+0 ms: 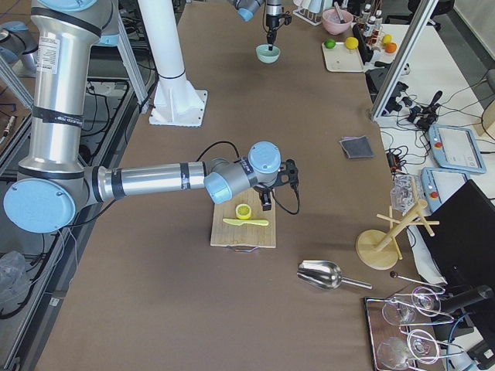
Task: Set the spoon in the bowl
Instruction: 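Move the left gripper over the green bowl while the right reaches toward the spoon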
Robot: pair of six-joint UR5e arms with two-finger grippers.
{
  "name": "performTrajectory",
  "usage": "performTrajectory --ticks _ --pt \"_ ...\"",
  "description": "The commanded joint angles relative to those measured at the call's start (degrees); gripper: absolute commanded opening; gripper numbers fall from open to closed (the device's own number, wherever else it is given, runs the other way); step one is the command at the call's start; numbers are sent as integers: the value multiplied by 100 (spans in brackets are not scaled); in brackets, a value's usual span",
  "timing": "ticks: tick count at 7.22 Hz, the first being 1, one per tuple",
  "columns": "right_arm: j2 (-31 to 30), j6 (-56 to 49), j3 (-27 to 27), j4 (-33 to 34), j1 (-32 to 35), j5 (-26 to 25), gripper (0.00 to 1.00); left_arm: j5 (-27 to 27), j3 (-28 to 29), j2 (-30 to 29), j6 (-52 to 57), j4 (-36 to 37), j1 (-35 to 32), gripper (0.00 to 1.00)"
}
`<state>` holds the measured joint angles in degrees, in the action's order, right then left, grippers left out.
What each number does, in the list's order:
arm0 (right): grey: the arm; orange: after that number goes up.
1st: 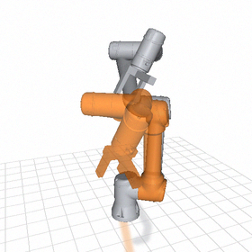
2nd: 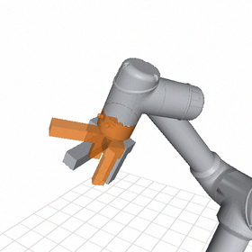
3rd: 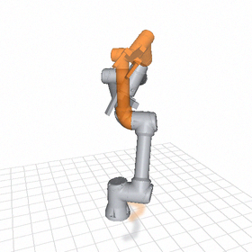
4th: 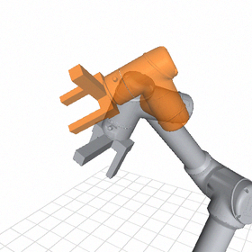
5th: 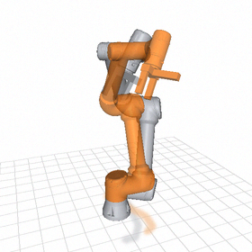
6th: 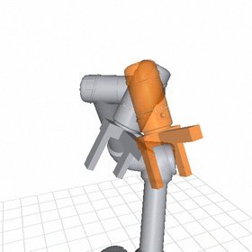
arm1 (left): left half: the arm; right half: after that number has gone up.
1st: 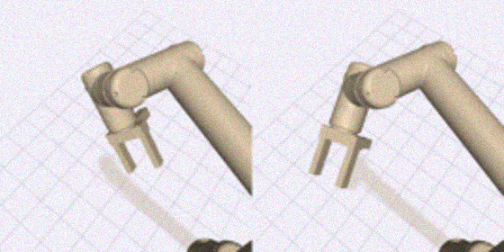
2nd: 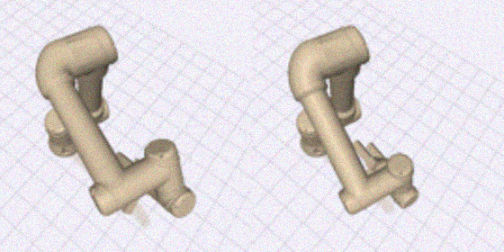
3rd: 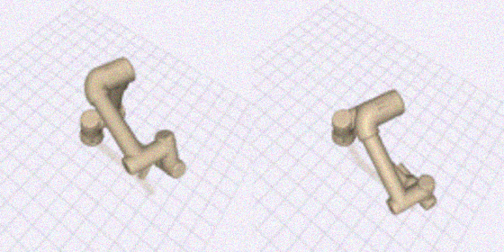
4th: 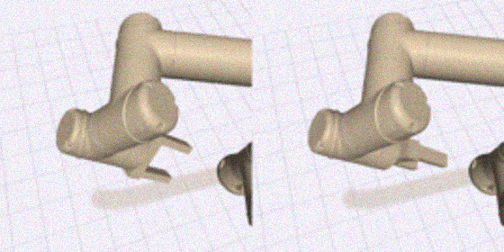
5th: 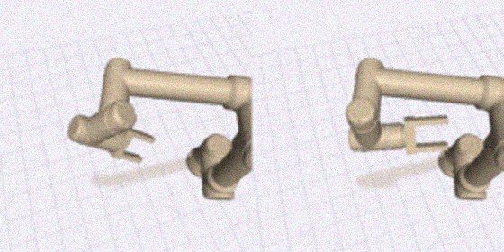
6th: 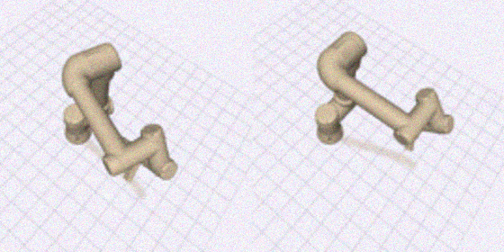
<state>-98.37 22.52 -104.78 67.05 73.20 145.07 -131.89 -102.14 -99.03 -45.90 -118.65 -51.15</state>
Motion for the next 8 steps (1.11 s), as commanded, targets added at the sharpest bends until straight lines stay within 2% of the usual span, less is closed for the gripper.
performTrajectory --ticks 1,2,4,5,7,8 --pt "422 1231 -25 -16 -889 -766 98 223 36 -1089 -900 640 497 0" --pt "493 1568 -42 -68 -1312 -996 98 808 306 -1544 -955 790 823 0" --pt "511 1598 -16 -201 -1640 -1155 98 1260 981 -2239 -1261 826 1298 0" --pt "581 1659 2 -201 -1842 -1313 98 1732 1264 -2609 -1533 818 1648 0" --pt "669 1765 54 -201 -2080 -1454 98 1947 1687 -3085 -1894 817 1932 0" --pt "731 1774 54 -201 -2099 -1473 98 1947 1697 -3139 -1896 817 1933 0"
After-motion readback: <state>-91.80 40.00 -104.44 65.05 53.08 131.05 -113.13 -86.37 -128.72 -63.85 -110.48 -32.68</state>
